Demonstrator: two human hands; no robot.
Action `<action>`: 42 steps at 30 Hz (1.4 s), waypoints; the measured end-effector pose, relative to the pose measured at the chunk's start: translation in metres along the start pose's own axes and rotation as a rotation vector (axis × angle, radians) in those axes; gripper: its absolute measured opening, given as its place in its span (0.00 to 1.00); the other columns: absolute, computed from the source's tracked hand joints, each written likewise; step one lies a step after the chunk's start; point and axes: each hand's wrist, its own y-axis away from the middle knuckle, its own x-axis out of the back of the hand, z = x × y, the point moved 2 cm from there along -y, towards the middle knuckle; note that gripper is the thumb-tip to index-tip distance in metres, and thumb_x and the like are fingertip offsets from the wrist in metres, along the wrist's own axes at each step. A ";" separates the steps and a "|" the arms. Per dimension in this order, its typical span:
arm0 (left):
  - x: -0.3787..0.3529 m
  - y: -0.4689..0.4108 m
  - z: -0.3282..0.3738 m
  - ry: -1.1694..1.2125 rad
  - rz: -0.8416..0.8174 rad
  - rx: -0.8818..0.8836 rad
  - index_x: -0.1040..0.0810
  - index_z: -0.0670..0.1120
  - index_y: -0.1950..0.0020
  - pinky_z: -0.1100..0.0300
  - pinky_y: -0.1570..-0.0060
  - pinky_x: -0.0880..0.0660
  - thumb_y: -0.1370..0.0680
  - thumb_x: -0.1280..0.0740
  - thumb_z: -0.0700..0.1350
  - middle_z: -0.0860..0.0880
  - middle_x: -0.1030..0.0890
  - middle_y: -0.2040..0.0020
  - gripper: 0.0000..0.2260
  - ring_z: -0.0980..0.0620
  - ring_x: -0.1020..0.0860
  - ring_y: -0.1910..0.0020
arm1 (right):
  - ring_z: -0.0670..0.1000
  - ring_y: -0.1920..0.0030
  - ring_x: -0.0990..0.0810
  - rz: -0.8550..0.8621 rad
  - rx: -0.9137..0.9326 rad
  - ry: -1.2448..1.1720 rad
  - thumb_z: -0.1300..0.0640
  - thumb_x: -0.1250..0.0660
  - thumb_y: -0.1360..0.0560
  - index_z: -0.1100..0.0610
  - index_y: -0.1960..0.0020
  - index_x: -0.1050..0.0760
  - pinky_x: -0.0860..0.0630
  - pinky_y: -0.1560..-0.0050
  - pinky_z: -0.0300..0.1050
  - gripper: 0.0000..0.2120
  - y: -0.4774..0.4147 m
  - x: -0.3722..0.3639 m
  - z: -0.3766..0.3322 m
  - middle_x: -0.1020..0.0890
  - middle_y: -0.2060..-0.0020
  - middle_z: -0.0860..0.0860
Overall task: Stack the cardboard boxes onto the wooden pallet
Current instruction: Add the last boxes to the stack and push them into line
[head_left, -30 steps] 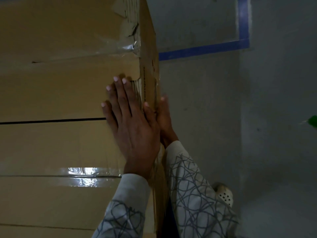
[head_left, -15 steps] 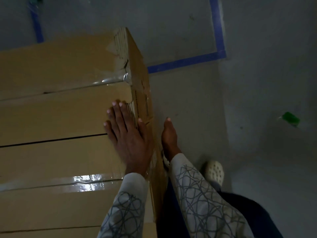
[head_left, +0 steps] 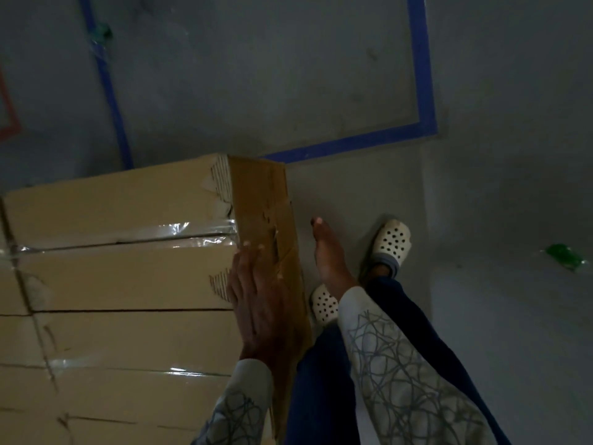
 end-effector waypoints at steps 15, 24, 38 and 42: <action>-0.081 -0.204 0.036 -0.802 -0.590 -0.313 0.53 0.33 0.19 0.37 0.24 0.65 0.16 0.48 0.54 0.32 0.48 0.19 0.34 0.32 0.51 0.20 | 0.55 0.27 0.27 -0.129 0.143 0.449 0.54 0.39 0.15 0.56 0.22 0.32 0.33 0.24 0.52 0.22 -0.140 -0.057 -0.113 0.26 0.26 0.55; -0.153 -0.328 0.015 -0.774 -1.167 -0.126 0.26 0.41 0.30 0.42 0.33 0.27 0.18 0.36 0.47 0.40 0.25 0.32 0.18 0.39 0.25 0.33 | 0.56 0.33 0.23 0.082 -0.486 -0.183 0.51 0.45 0.13 0.55 0.24 0.31 0.24 0.41 0.51 0.20 -0.140 -0.027 -0.037 0.24 0.31 0.50; -0.152 -0.341 0.014 -0.671 -1.109 -0.100 0.29 0.38 0.30 0.56 0.45 0.25 0.22 0.27 0.48 0.40 0.23 0.34 0.25 0.43 0.22 0.37 | 0.50 0.45 0.22 0.189 -0.483 -0.385 0.50 0.45 0.14 0.50 0.26 0.29 0.25 0.54 0.45 0.18 -0.123 0.000 0.005 0.20 0.34 0.49; -0.153 -0.328 0.011 -0.658 -1.091 -0.140 0.27 0.38 0.31 0.55 0.44 0.24 0.22 0.28 0.45 0.40 0.23 0.34 0.22 0.43 0.23 0.36 | 0.48 0.52 0.22 0.164 -0.464 -0.348 0.51 0.45 0.13 0.51 0.33 0.24 0.26 0.53 0.46 0.15 -0.124 -0.004 -0.004 0.18 0.37 0.51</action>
